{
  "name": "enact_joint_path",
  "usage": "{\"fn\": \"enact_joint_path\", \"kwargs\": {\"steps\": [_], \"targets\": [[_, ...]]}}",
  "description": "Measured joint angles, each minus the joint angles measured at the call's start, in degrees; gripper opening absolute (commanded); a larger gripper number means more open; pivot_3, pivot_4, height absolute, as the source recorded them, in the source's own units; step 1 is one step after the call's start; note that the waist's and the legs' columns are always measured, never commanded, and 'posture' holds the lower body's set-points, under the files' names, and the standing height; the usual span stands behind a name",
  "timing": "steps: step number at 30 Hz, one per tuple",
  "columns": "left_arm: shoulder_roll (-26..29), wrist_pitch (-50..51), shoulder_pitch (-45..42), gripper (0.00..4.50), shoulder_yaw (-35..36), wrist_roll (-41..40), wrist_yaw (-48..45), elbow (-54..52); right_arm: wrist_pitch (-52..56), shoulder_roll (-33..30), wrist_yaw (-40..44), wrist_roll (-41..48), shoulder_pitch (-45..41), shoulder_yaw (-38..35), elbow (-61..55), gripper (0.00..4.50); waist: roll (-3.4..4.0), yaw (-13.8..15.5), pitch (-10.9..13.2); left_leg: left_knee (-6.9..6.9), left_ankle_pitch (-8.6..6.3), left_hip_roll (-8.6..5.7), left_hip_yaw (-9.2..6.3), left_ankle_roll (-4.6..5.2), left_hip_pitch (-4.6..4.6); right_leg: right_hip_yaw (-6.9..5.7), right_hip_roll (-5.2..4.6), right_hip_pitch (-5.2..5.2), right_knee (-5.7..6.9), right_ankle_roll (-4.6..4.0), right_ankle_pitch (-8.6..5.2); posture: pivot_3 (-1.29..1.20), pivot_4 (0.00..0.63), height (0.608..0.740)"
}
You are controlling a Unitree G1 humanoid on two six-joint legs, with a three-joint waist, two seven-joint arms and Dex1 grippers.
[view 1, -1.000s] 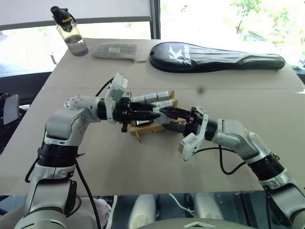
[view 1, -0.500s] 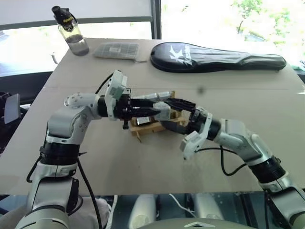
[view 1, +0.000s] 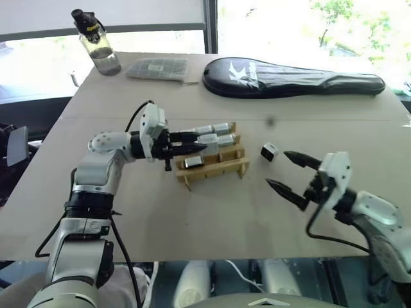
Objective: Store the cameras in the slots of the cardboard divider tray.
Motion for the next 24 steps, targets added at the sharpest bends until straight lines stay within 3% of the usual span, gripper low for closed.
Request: {"fn": "enact_joint_path", "kwargs": {"steps": [12, 24], "targets": [[-4.9, -13.0, -2.0, 0.68, -0.6, 4.6, -2.6, 12.1, 6.0, 0.4, 0.4, 4.7, 2.2, -4.7, -2.3, 4.39, -0.04, 0.9, 0.0, 0.01, -0.01, -0.04, -0.02, 0.02, -0.06, -0.04, 0.02, -0.01, -0.05, 0.02, 0.01, 0.0, 0.15, 0.74], [-8.3, -18.0, -4.8, 0.68, -1.0, 7.7, -4.6, 18.7, 6.3, 1.3, 0.4, 4.0, 3.7, -6.2, -2.7, 4.39, -0.06, 0.9, -0.1, 0.03, -0.02, -0.06, -0.05, 0.04, -0.04, -0.07, 0.02, 0.02, -0.03, 0.03, 0.01, 0.0, 0.15, 0.74]]}}
